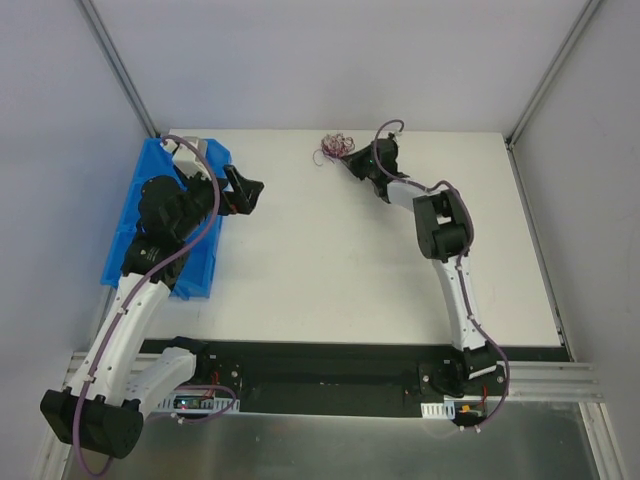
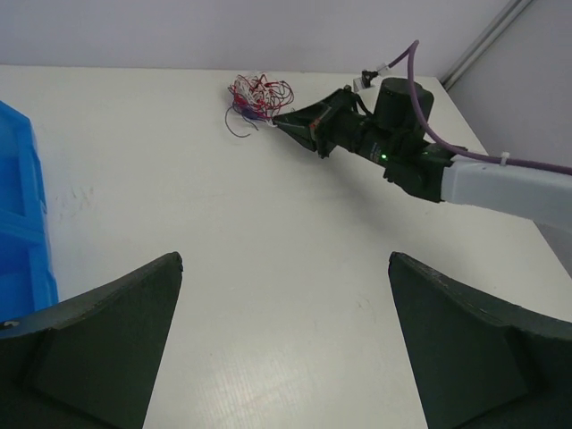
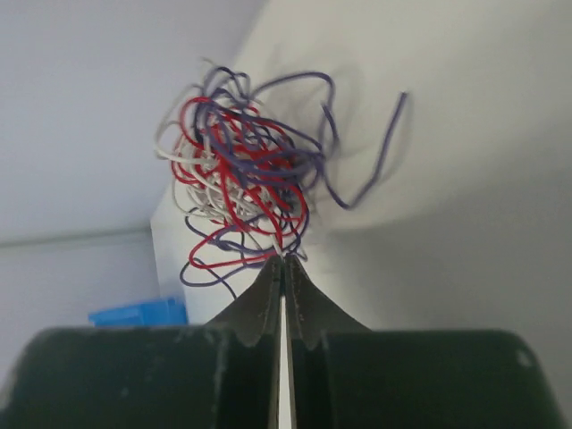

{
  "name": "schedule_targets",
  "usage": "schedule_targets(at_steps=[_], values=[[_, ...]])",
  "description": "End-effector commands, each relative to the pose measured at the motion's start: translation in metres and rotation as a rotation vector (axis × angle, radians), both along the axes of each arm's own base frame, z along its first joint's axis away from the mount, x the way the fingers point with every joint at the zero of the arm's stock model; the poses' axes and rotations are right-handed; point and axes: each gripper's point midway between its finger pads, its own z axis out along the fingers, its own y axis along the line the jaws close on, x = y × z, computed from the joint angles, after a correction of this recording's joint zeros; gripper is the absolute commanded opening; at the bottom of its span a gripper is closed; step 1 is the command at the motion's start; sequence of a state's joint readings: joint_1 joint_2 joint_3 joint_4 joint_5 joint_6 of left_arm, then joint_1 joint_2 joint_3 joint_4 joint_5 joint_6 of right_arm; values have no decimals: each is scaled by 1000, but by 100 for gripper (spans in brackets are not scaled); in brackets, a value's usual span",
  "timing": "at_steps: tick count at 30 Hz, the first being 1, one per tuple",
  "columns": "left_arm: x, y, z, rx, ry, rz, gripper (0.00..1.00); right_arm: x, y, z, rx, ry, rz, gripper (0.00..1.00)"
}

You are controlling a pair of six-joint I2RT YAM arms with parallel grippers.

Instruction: Untangle the cables

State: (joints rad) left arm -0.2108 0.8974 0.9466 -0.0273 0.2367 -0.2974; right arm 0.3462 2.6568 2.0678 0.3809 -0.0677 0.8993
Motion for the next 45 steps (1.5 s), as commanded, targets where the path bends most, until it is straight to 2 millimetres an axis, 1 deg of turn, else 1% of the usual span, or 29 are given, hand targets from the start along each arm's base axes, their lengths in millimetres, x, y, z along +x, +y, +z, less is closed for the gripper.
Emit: schedule_targets(at_steps=[1,2,4,5,6,7,8,9,10,12,13,14,15,17,19,21,22,24,25,28,31,33,34,35,36,37,39,40,45], values=[[0,-20,10,-57,36,-89,99,-81,-2,95,74,-142,209,1],[1,-25,8,-66,59,-110,99,-107,-4,94,68,-129,244,1],[3,-37,-5,-93,137,-166,99,-159,-7,102,70,-132,317,1],[5,-41,-8,-105,162,-186,99,-185,-10,86,59,-95,340,1],[6,-46,-13,-118,193,-208,99,-210,-11,97,53,-114,370,1],[7,-51,-17,-131,223,-231,99,-236,-12,86,32,-94,406,1],[8,-56,-20,-148,255,-255,99,-259,-12,83,9,-97,442,1],[7,-63,-24,-168,291,-294,99,-283,-12,70,-19,-70,477,1],[6,-71,-28,-188,332,-340,99,-304,-15,64,-39,-58,510,1],[2,-89,-36,-234,419,-421,99,-340,-18,51,-66,-10,565,1],[0,-98,-41,-251,463,-452,99,-353,-18,52,-73,-19,591,1],[-4,-110,-48,-256,504,-496,99,-366,-19,49,-84,-22,613,1],[-9,-121,-53,-256,533,-533,99,-375,-20,51,-100,-33,630,2],[-20,-141,-67,-264,621,-591,99,-394,-26,46,-146,-21,680,5],[-32,-156,-76,-287,708,-672,99,-405,-30,51,-191,-48,726,12],[-36,-158,-87,-259,739,-701,99,-413,-36,57,-263,-94,770,24],[-33,-155,-95,-231,739,-678,98,-415,-40,59,-302,-116,784,27],[-30,-150,-108,-174,716,-648,91,-417,-48,61,-382,-132,797,36],[-29,-147,-115,-167,732,-622,86,-416,-52,61,-405,-135,792,39],[-36,-150,-110,-148,710,-677,83,-419,-62,58,-454,-147,762,49],[-40,-151,-131,-125,757,-668,73,-414,-73,53,-491,-164,677,61],[-46,-159,-147,-135,833,-692,67,-408,-79,57,-522,-189,634,68],[-51,-166,-151,-135,857,-720,64,-404,-84,59,-542,-195,602,73],[-55,-173,-157,-131,881,-743,61,-400,-90,59,-554,-187,555,82],[-58,-178,-162,-125,900,-758,61,-398,-94,61,-546,-169,511,98],[-60,-183,-171,-112,924,-754,59,-397,-96,62,-535,-166,497,96],[-65,-190,-183,-100,966,-764,57,-399,-90,68,-511,-187,525,96],[-66,-192,-188,-96,980,-764,54,-401,-86,69,-502,-192,542,96],[-66,-194,-203,-111,1057,-729,50,-407,-77,68,-462,-188,599,97]])
